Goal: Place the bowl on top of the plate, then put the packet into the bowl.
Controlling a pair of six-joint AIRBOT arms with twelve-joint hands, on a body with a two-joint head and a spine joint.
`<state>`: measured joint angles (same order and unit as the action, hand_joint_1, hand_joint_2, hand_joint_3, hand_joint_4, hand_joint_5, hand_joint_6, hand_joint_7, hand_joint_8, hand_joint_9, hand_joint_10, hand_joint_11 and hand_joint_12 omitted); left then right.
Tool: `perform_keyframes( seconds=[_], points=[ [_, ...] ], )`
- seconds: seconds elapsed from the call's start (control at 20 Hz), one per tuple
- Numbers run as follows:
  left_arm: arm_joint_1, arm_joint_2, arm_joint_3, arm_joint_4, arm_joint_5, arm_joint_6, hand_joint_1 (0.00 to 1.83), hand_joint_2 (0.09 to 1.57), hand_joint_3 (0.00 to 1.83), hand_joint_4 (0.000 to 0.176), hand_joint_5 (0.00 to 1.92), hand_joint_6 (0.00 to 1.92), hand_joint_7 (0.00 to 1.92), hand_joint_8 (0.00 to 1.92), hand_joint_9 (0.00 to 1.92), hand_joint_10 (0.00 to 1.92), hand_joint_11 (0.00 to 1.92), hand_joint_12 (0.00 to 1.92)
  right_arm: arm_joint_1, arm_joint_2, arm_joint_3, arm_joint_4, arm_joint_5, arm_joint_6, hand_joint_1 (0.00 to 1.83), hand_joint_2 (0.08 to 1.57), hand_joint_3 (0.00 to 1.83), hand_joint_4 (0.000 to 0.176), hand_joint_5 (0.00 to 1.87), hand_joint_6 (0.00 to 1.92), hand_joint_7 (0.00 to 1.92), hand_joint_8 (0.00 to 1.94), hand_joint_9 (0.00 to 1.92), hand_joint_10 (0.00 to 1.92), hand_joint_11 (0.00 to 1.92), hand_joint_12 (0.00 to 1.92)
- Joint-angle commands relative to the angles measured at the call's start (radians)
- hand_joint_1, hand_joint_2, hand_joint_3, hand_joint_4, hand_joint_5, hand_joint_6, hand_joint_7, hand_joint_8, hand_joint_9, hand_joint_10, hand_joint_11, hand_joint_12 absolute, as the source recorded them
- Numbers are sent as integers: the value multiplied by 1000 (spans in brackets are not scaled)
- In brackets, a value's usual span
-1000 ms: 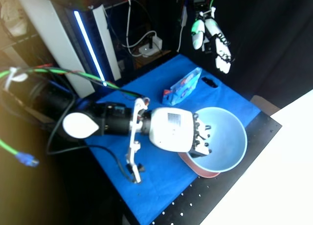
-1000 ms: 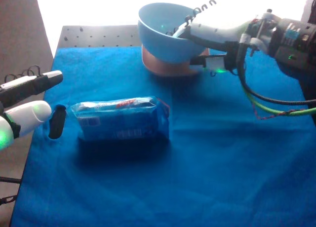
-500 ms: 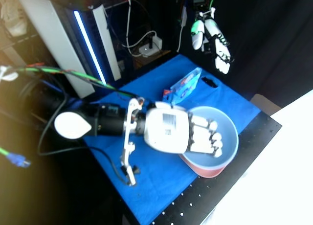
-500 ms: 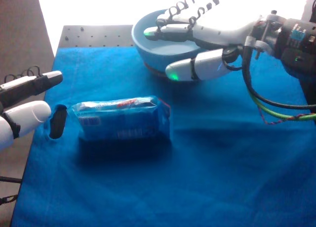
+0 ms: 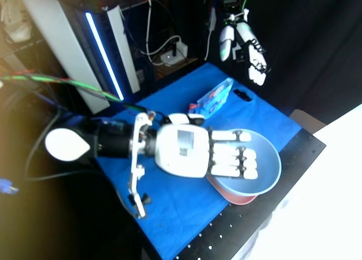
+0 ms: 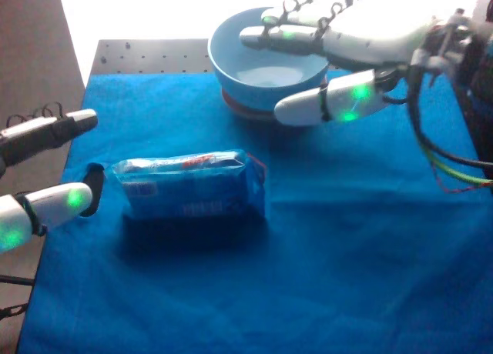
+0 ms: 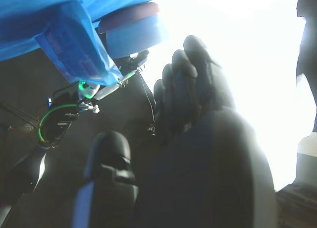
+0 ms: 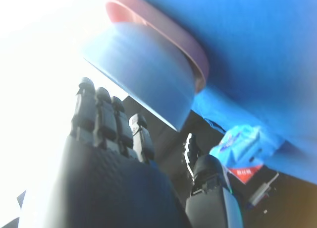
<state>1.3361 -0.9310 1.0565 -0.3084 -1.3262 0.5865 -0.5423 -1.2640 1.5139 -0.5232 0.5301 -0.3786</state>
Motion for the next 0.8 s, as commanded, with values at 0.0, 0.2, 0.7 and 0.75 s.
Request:
perform_keyframes(
  seconds=[0.0,0.2,0.7,0.75],
  points=[
    [-17,-2,8,10,-118,-5,696,1047,0,0,304,0,302,0,300,0,77,574,7,18,-10,59,149,2,0,991,0,176,0,0,0,0,0,0,0,0],
    [-134,-17,49,115,-22,-5,688,934,0,23,315,1,329,1,328,2,117,612,-70,88,-70,213,321,2,0,953,0,176,0,0,0,0,0,0,0,0],
    [-402,-122,192,411,379,-50,1183,1093,1,1,910,744,962,792,1029,137,697,939,-323,208,-241,497,741,2,86,1071,0,176,0,0,0,0,0,0,0,0],
    [-414,-130,204,414,400,-50,1337,1098,0,0,939,819,1000,899,1018,953,832,1015,-335,207,-249,507,752,2,134,1090,0,176,0,0,0,0,0,0,0,0]
  ],
)
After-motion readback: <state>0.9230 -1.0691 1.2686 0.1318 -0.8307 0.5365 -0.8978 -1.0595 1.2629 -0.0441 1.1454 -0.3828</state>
